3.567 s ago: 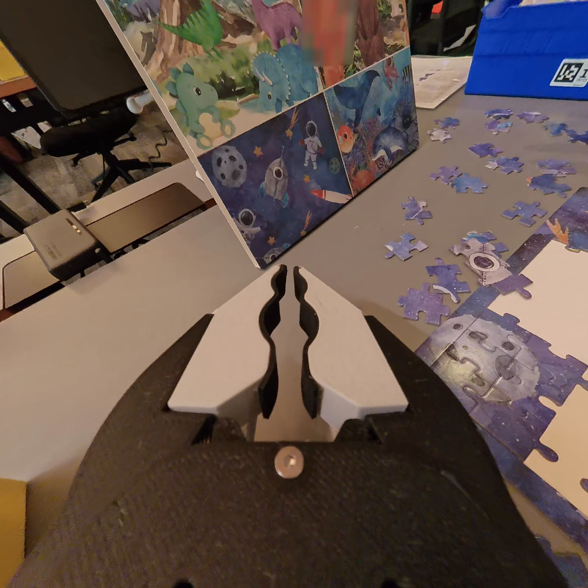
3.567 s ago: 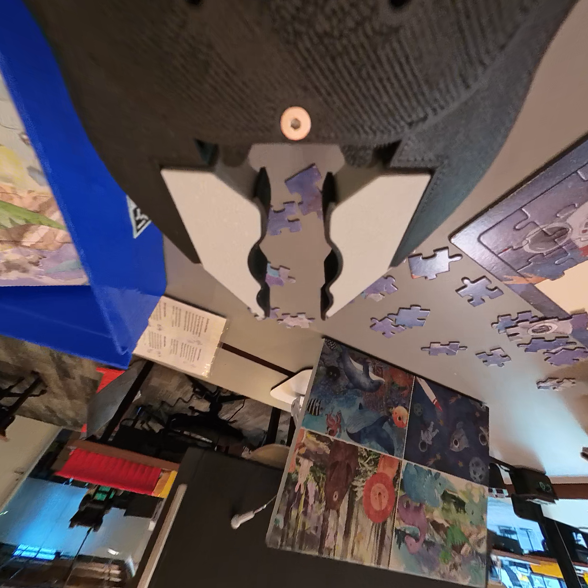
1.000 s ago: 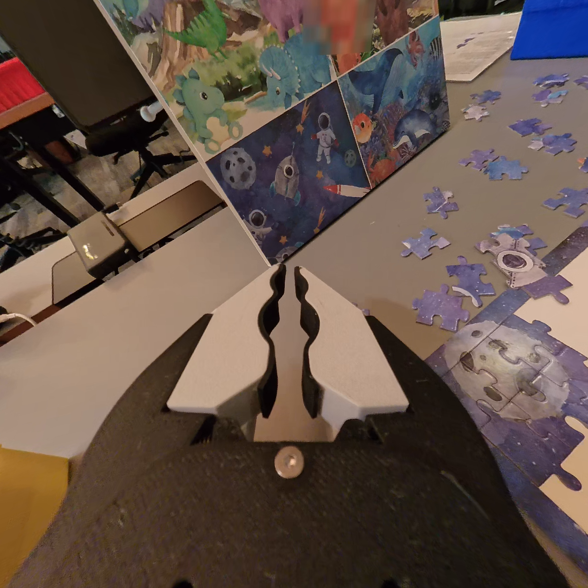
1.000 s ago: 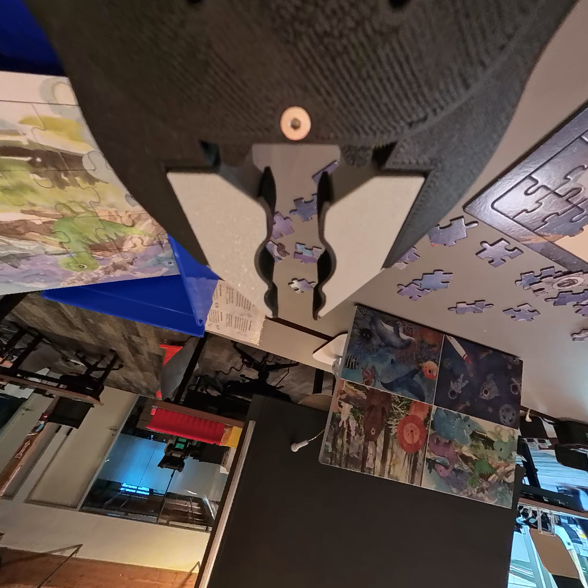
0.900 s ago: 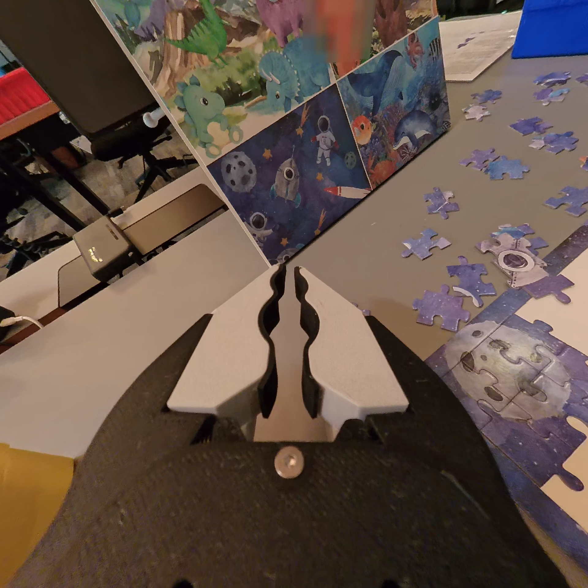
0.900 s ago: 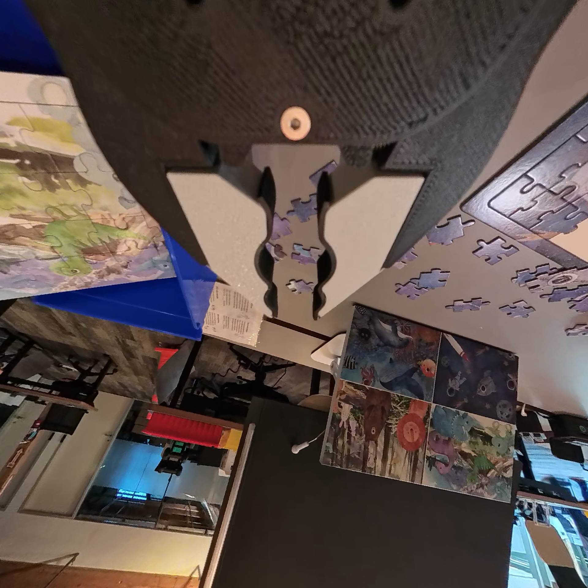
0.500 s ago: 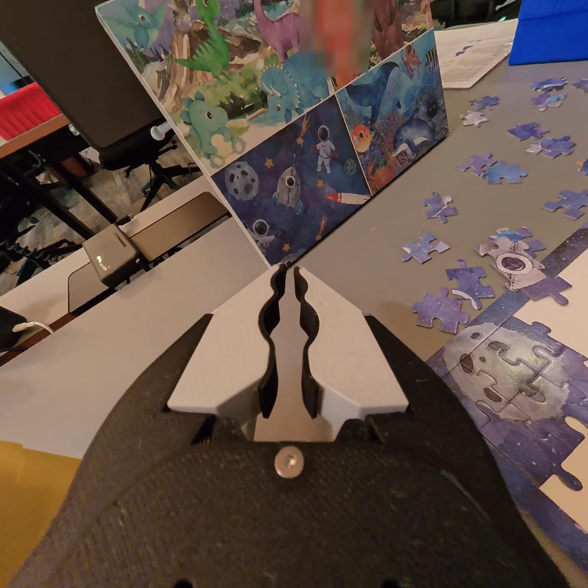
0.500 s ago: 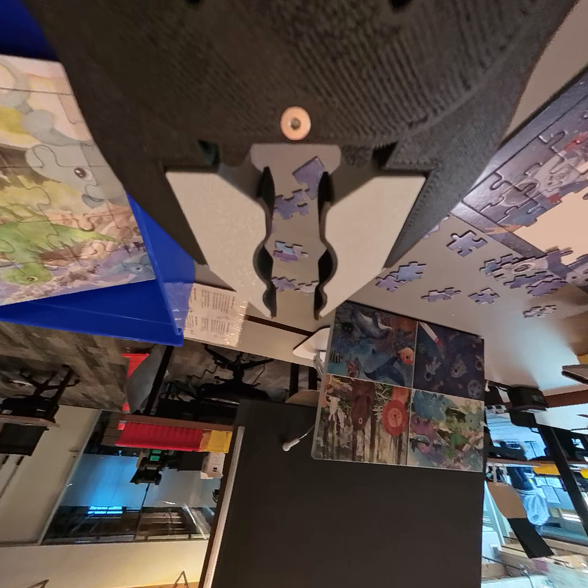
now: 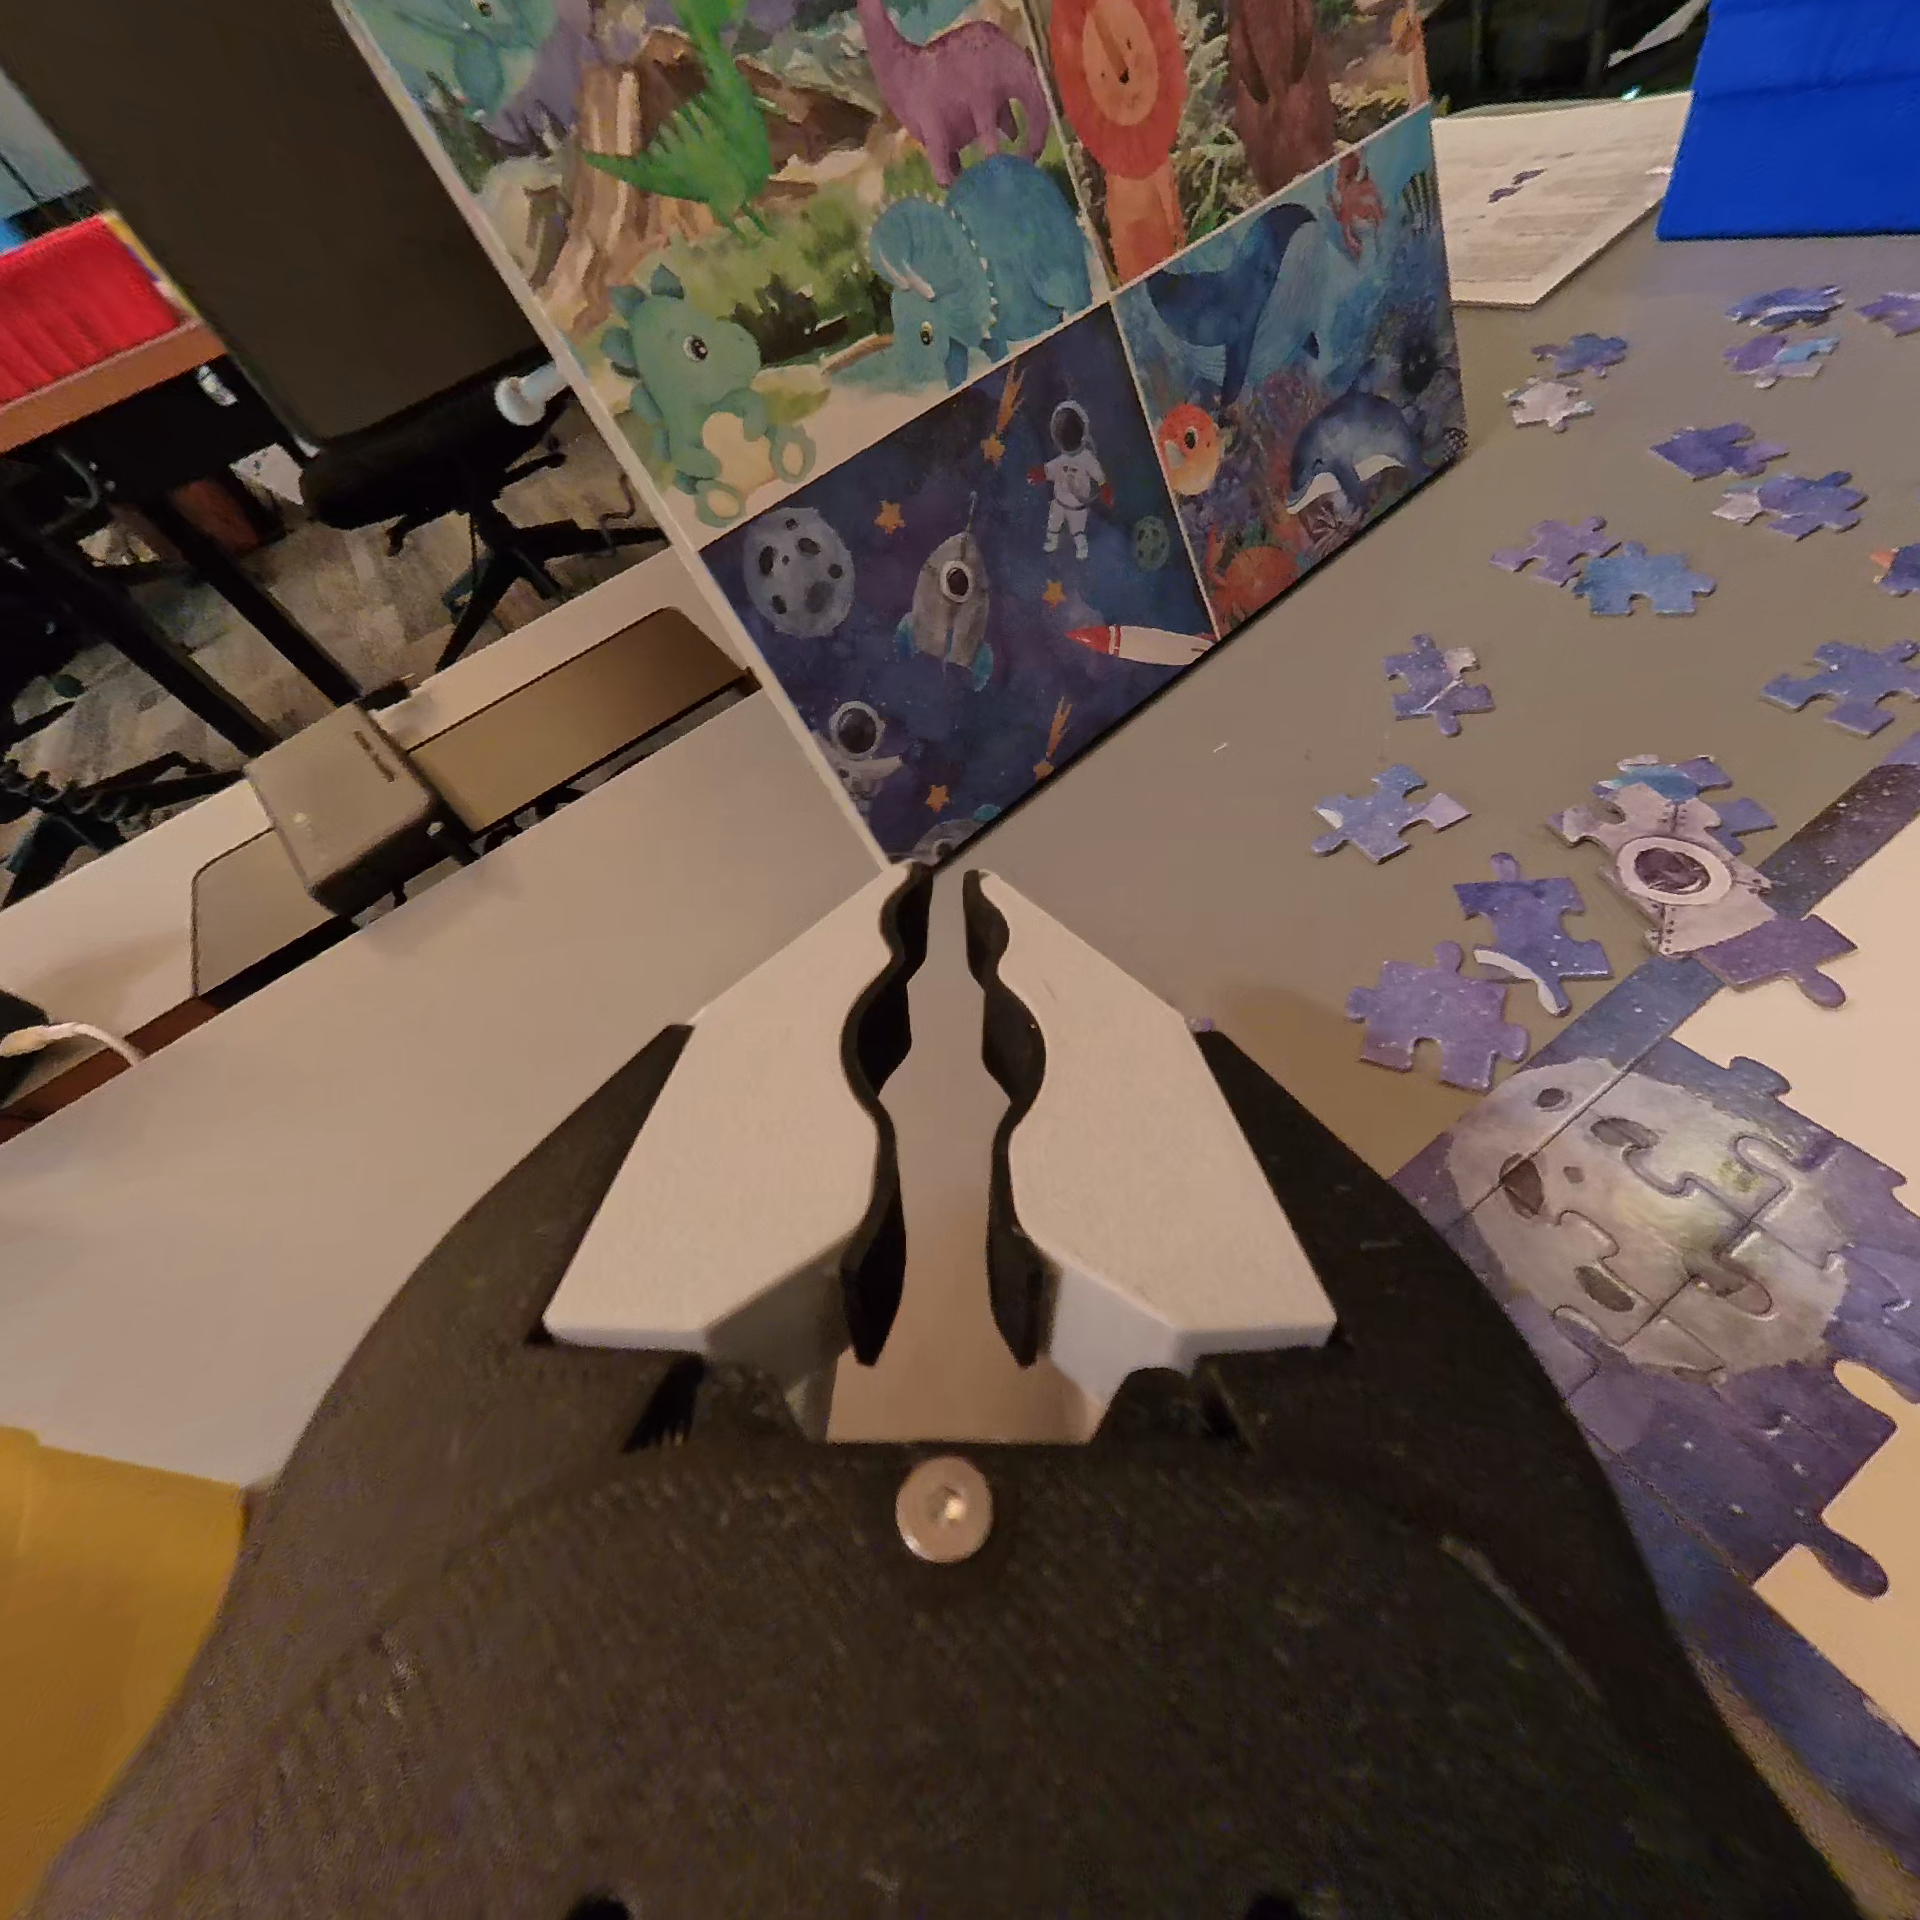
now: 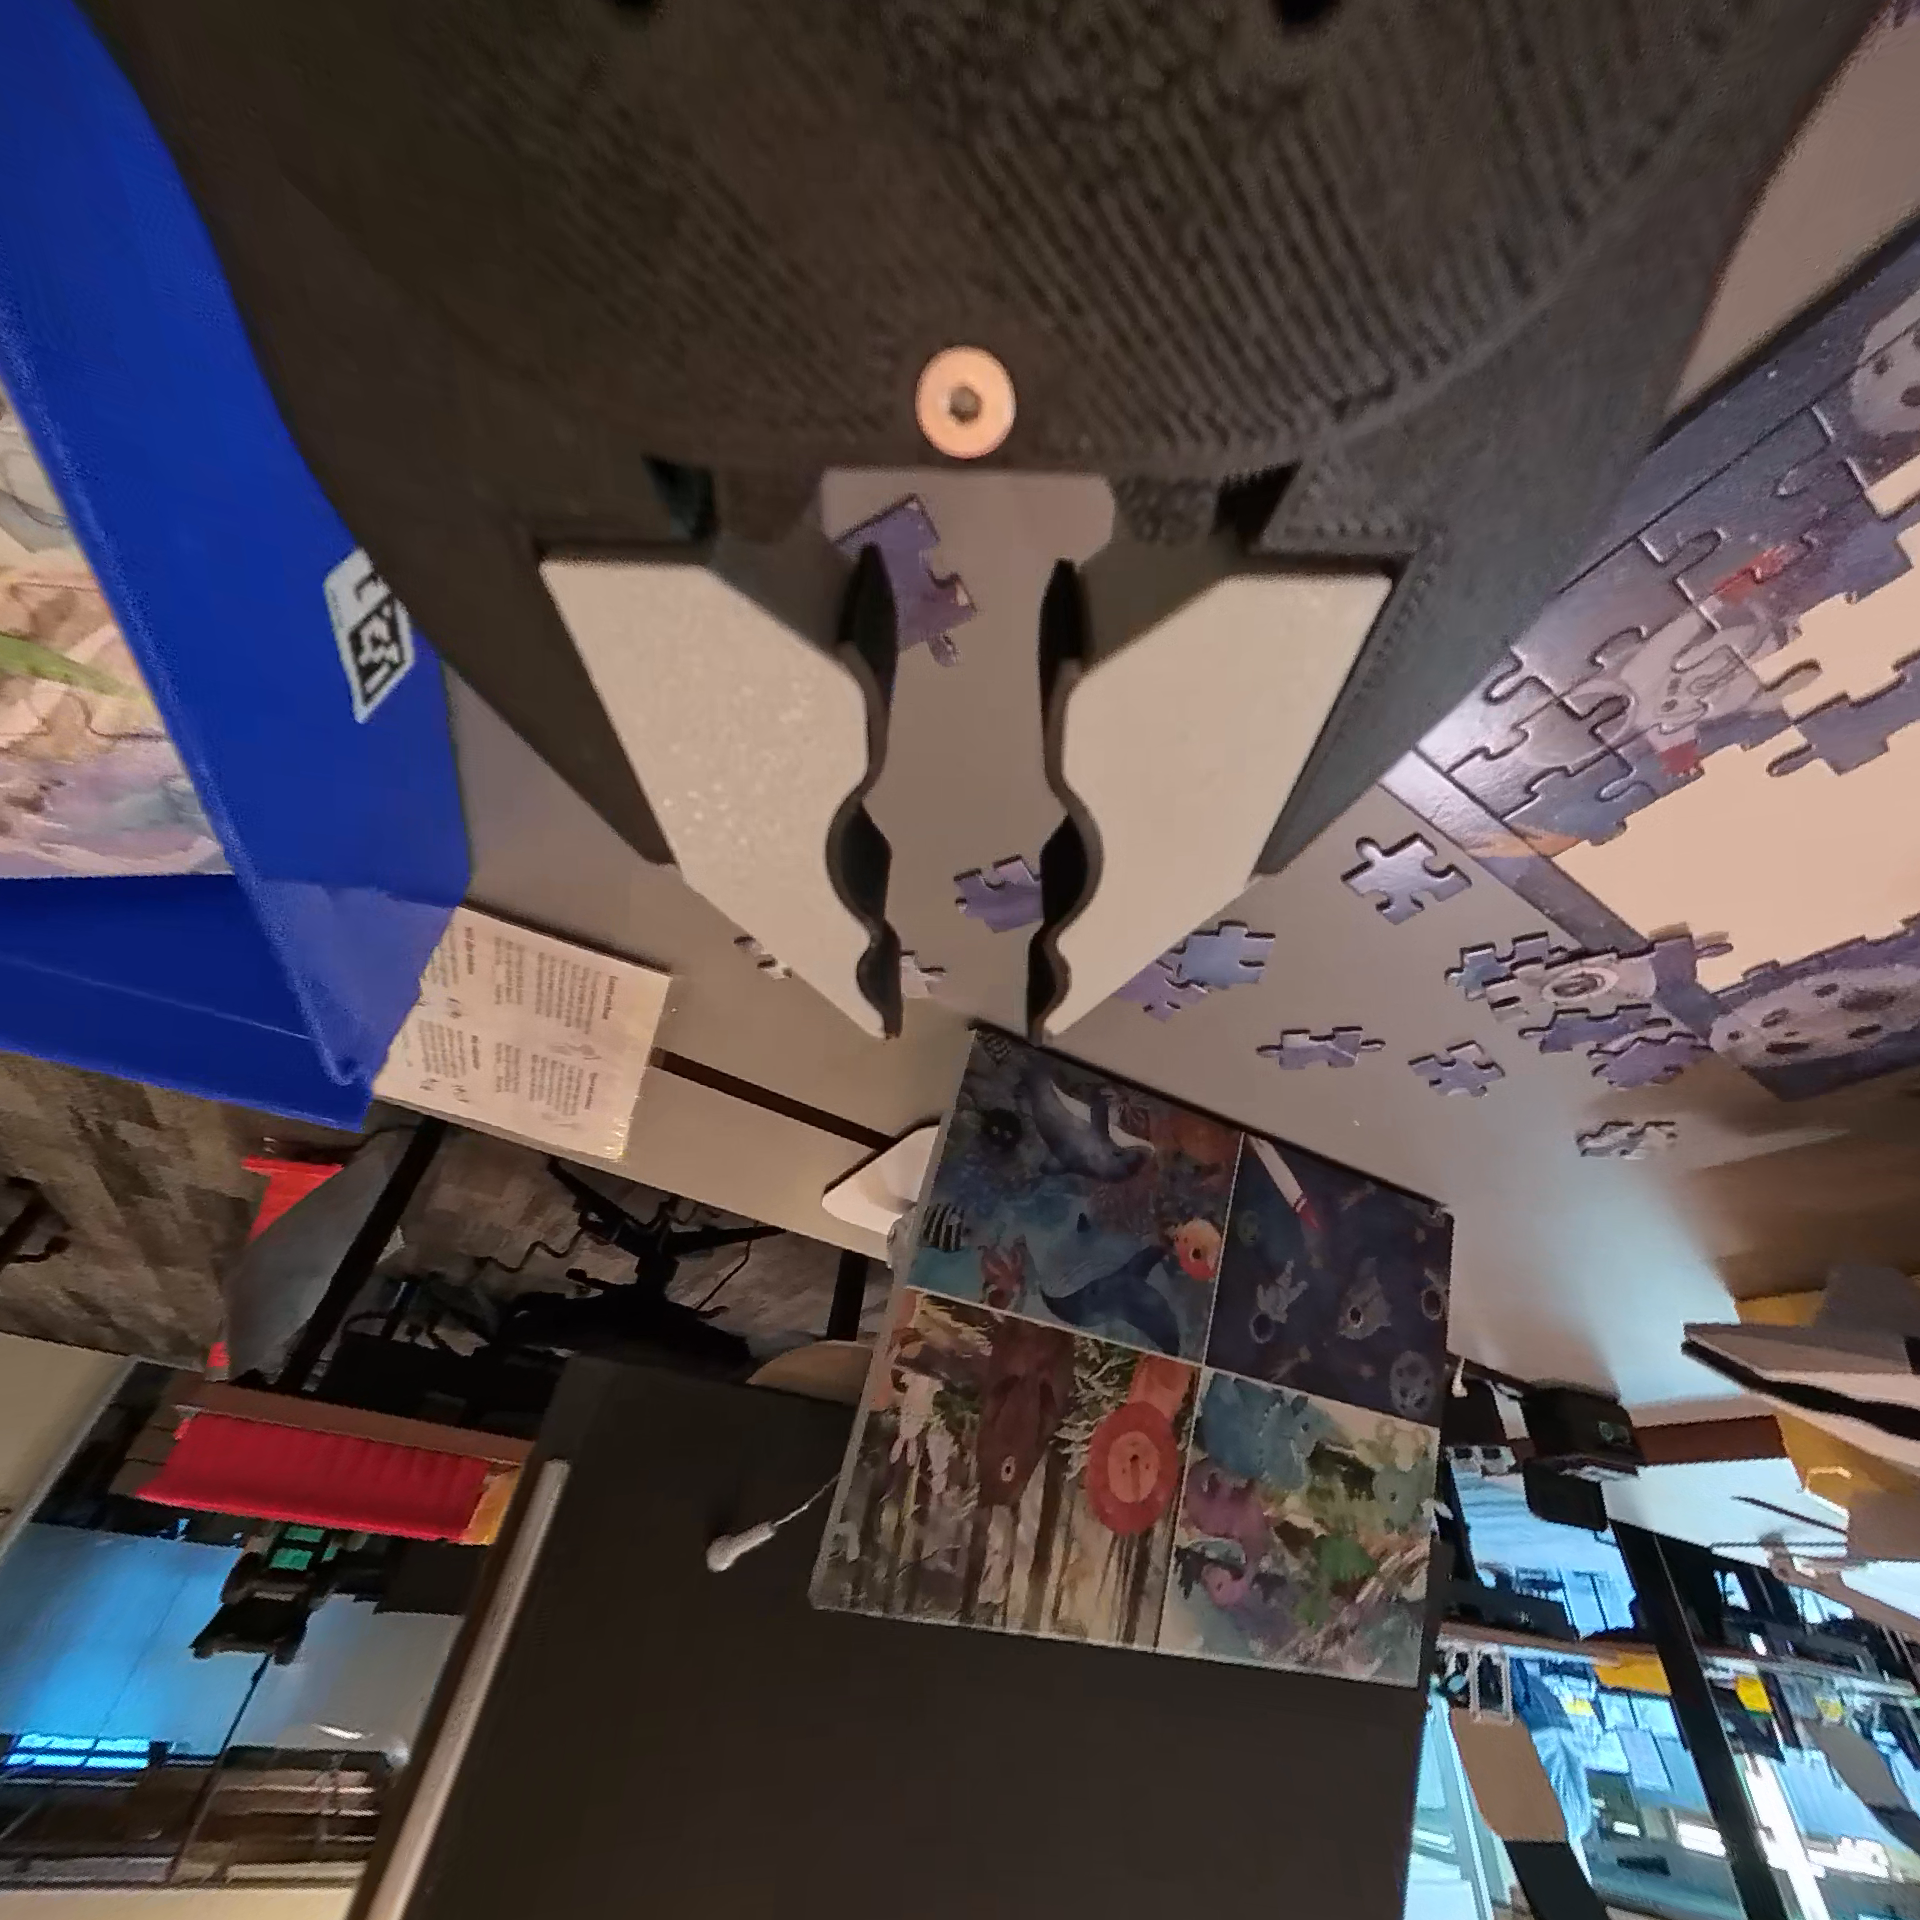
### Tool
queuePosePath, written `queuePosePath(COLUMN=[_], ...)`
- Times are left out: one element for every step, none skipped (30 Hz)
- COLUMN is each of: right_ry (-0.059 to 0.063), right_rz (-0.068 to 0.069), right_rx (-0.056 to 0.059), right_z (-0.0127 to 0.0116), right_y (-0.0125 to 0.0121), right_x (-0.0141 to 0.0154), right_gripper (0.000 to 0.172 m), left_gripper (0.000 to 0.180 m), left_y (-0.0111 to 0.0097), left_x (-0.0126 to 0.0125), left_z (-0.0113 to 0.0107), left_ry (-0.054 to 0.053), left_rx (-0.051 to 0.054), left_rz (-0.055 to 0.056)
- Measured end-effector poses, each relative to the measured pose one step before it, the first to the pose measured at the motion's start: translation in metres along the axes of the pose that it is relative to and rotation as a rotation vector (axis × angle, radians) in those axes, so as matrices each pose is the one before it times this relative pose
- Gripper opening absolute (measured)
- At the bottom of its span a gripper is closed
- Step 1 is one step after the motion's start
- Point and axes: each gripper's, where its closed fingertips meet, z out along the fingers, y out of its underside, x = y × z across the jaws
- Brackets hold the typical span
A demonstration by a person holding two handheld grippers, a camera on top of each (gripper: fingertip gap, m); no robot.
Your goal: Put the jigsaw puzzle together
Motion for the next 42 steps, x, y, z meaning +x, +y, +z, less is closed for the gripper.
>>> queuePosePath(right_ry=[-0.0002, 0.0048, 0.0105, 0.014, 0.0143, 0.0109, 0.0039, -0.0038, -0.0086, -0.0089, -0.0054, -0.0005, 0.002, 0.0015, -0.0001, -0.0023, -0.005, -0.007, -0.0077, -0.0072, -0.0064, -0.0051, -0.0035, -0.0016, 0.0004, 0.0012, 0.0012, 0.0012, 0.0008, 0.0, -0.0005, -0.001, -0.0014, -0.0018, -0.0019, -0.0021, -0.0018, -0.0009, -0.0003, 0.0004, 0.0006, 0.0], right_rz=[-0.0167, -0.0209, -0.024, -0.0244, -0.0215, -0.0155, -0.0073, 0.0011, 0.0067, 0.0076, 0.0048, 0.002, 0.0019, 0.0045, 0.0082, 0.0126, 0.0165, 0.0185, 0.0183, 0.0165, 0.0135, 0.01, 0.0062, 0.0025, -0.0004, -0.0019, -0.0024, -0.002, -0.0009, 0.0001, 0.0008, 0.0013, 0.0014, 0.001, 0.0005, -0.0002, -0.0013, -0.0023, -0.0031, -0.0035, -0.0032, -0.0024], right_rx=[-0.0098, -0.0096, -0.0098, -0.0104, -0.0103, -0.0085, -0.0052, -0.0016, 0.0013, 0.0012, -0.0019, -0.005, -0.0071, -0.0065, -0.0032, 0.0005, 0.0024, 0.0018, 0.0002, -0.0012, -0.0026, -0.0041, -0.0053, -0.0061, -0.0063, -0.0056, -0.0037, -0.0017, 0.0, 0.0013, 0.0018, 0.0016, 0.0013, 0.0014, 0.0018, 0.0019, 0.0015, 0.0003, -0.001, -0.0019, -0.002, -0.0011], right_z=[0.00092, 0.00053, 0.00026, 0.0, 0.00001, 0.00021, 0.00047, 0.0006, 0.00078, 0.00079, 0.00081, 0.00088, 0.00066, 0.0007, 0.00054, 0.00041, 0.00051, 0.00059, 0.00081, 0.00097, 0.00094, 0.00117, 0.00107, 0.00093, 0.00091, 0.00061, 0.00033, 0.00019, -0.0001, -0.00012, -0.00014, -0.00015, -0.00008, -0.0001, -0.00001, 0.0, 0.0, 0.00012, 0.00014, 0.00013, 0.00014, 0.00011], right_y=[0.00106, 0.00087, 0.00084, 0.00111, 0.00123, 0.00115, 0.00085, 0.00035, 0.00022, 0.00039, 0.00088, 0.00172, 0.00216, 0.00218, 0.00166, 0.00108, 0.00092, 0.00109, 0.00118, 0.00146, 0.00166, 0.00173, 0.00184, 0.00182, 0.0016, 0.00125, 0.00077, 0.00024, -0.0001, -0.00035, -0.0004, -0.00037, -0.00035, -0.00046, -0.00056, -0.00057, -0.00055, -0.00034, -0.00008, 0.00014, 0.00025, -0.00004], right_x=[-0.00176, -0.00091, 0.00009, 0.00086, 0.00121, 0.00089, 0.00007, -0.00087, -0.00163, -0.00153, -0.00085, 0.0002, 0.00077, 0.00096, 0.00089, 0.0007, 0.00017, 0.00003, -0.00017, -0.00019, -0.0002, -0.0002, -0.00024, -0.0001, -0.00003, 0.00001, -0.00001, -0.00003, 0.0, -0.00013, -0.00013, -0.00022, -0.00033, -0.00036, -0.00069, -0.00066, -0.00076, -0.00064, -0.00054, -0.00034, -0.00034, -0.00034], right_gripper=[0.022, 0.023, 0.022, 0.022, 0.022, 0.021, 0.021, 0.021, 0.021, 0.021, 0.021, 0.021, 0.021, 0.021, 0.021, 0.021, 0.021, 0.021, 0.021, 0.021, 0.021, 0.021, 0.021, 0.021, 0.021, 0.021, 0.021, 0.021, 0.021, 0.021, 0.021, 0.021, 0.021, 0.021, 0.021, 0.021, 0.021, 0.021, 0.021, 0.021, 0.021, 0.021], left_gripper=[0.006, 0.006, 0.005, 0.004, 0.003, 0.002, 0.002, 0.002, 0.003, 0.004, 0.006, 0.007, 0.007, 0.008, 0.007, 0.007, 0.008, 0.008, 0.008, 0.008, 0.008, 0.008, 0.008, 0.008, 0.008, 0.008, 0.009, 0.009, 0.01, 0.012, 0.014, 0.016, 0.017, 0.018, 0.019, 0.02, 0.022, 0.023, 0.025, 0.026, 0.028, 0.029], left_y=[-0.00013, -0.00201, -0.00326, -0.00348, -0.00354, -0.00384, -0.004, -0.00308, -0.0008, 0.0009, 0.00227, 0.00253, 0.0018, 0.00105, 0.00016, -0.00072, -0.00062, -0.00001, 0.00033, 0.00081, 0.00066, 0.00037, -0.00004, -0.00013, 0.0003, 0.00079, 0.00115, 0.00184, 0.00281, 0.00393, 0.00484, 0.00466, 0.00432, 0.0047, 0.00477, 0.00532, 0.00646, 0.00735, 0.0074, 0.00668, 0.00435, 0.00193], left_x=[-0.00415, -0.00522, -0.006, -0.00626, -0.00551, -0.00408, -0.00288, -0.00229, -0.00177, 0.00167, 0.00147, 0.00192, 0.0037, 0.00407, 0.00368, 0.00455, 0.00456, 0.00412, 0.00366, 0.00284, 0.00241, 0.00219, 0.00189, 0.00174, 0.00091, -0.00057, -0.00068, -0.00031, -0.00001, 0.00094, 0.00305, 0.00414, 0.00528, 0.00586, 0.00453, 0.00341, 0.00371, 0.00262, 0.00061, -0.00036, -0.00071, -0.00026], left_z=[-0.00269, -0.00436, -0.00541, -0.00569, -0.00571, -0.00545, -0.0047, -0.00303, -0.00093, 0.00064, 0.00168, 0.00183, 0.00188, 0.0016, 0.00127, 0.00108, 0.00122, 0.00145, 0.00148, 0.00156, 0.00133, 0.0011, 0.00086, 0.00081, 0.00084, 0.00067, 0.00087, 0.00105, 0.00171, 0.0025, 0.00322, 0.0035, 0.00366, 0.00369, 0.00371, 0.0037, 0.00395, 0.00374, 0.00335, 0.00254, 0.00149, 0.00054], left_ry=[-0.0156, -0.0211, -0.0245, -0.0249, -0.0187, -0.0093, -0.0033, -0.0012, -0.0002, 0.0117, 0.0019, 0.0019, 0.0111, 0.0113, 0.0074, 0.0114, 0.0127, 0.0115, 0.0098, 0.0058, 0.0052, 0.004, 0.0032, 0.0045, 0.0013, -0.0052, -0.0028, 0.0043, 0.0091, 0.0176, 0.0313, 0.0364, 0.0393, 0.0411, 0.03, 0.0219, 0.0257, 0.0215, 0.0102, 0.0055, 0.0043, 0.0073], left_rx=[-0.0093, -0.0046, 0.0005, 0.0011, 0.0039, 0.0095, 0.0181, 0.0258, 0.0142, -0.0052, -0.0156, -0.0146, -0.0127, -0.0105, -0.0049, 0.0005, 0.0, -0.0032, -0.0052, -0.0072, -0.007, -0.0056, -0.0019, -0.0011, -0.003, -0.0041, -0.0037, -0.0053, -0.0092, -0.0145, -0.0212, -0.0188, -0.0156, -0.0215, -0.0232, -0.0265, -0.0359, -0.0422, -0.0416, -0.0376, -0.0234, -0.0079], left_rz=[0.0078, 0.0174, 0.0197, 0.0139, 0.0058, -0.001, -0.0082, -0.0156, -0.017, -0.0014, 0.0071, 0.0128, 0.0146, 0.0125, 0.0094, 0.0076, 0.0056, 0.0049, 0.007, 0.0072, 0.0064, 0.0062, 0.004, 0.0009, -0.0016, -0.0041, -0.0073, -0.0123, -0.0185, -0.0251, -0.0285, -0.0238, -0.0166, -0.011, -0.0062, -0.0041, -0.0065, -0.0087, -0.0086, -0.0074, -0.0084, -0.012])
